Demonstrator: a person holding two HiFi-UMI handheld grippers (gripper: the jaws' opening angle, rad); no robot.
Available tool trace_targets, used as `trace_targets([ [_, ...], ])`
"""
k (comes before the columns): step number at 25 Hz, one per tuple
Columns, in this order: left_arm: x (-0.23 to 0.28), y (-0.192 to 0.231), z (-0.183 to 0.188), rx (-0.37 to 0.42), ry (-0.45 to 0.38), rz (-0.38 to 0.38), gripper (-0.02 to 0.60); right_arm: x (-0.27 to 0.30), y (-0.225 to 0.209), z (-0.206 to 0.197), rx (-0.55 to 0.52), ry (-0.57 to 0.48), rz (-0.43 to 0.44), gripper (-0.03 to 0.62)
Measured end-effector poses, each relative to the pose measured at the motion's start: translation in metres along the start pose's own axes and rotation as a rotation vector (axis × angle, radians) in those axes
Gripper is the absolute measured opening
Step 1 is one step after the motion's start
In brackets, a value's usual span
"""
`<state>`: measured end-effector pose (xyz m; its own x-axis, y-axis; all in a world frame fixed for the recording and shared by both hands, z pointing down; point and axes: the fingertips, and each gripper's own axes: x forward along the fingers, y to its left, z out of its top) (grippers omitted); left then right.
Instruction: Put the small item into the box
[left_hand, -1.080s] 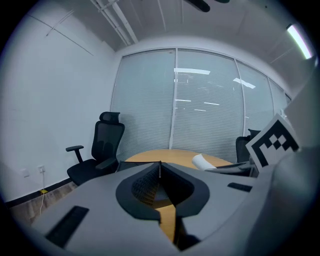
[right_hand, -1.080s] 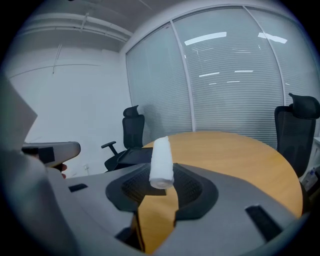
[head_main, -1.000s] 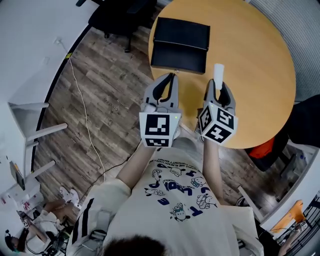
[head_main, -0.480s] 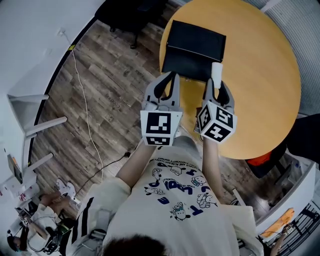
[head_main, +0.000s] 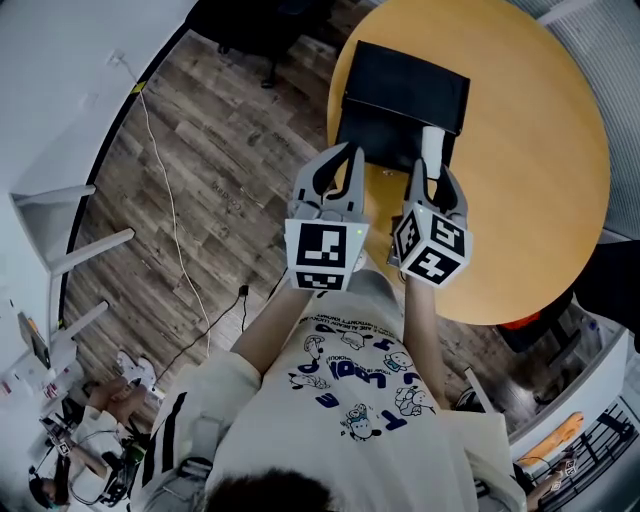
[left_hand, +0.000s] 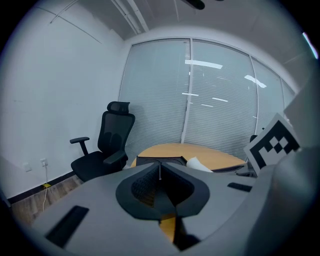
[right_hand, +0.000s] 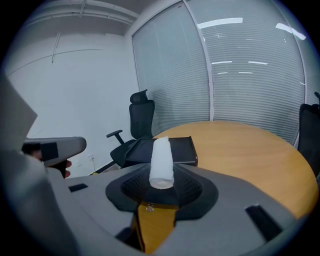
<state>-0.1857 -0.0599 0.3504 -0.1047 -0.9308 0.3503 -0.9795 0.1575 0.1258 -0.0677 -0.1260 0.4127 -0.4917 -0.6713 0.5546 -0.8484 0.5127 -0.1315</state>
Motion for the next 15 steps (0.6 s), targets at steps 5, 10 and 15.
trace_targets([
  [5, 0.012, 0.005, -0.008, -0.008, 0.027, -0.013, 0.023, 0.013, -0.002, -0.009, 0.002, 0.036, -0.014, 0.152],
  [10, 0.022, 0.012, -0.017, -0.019, 0.062, -0.027, 0.023, 0.025, 0.0, -0.017, 0.005, 0.074, -0.029, 0.152],
  [15, 0.031, 0.016, -0.027, -0.028, 0.091, -0.036, 0.023, 0.035, -0.002, -0.029, 0.014, 0.108, -0.038, 0.152],
])
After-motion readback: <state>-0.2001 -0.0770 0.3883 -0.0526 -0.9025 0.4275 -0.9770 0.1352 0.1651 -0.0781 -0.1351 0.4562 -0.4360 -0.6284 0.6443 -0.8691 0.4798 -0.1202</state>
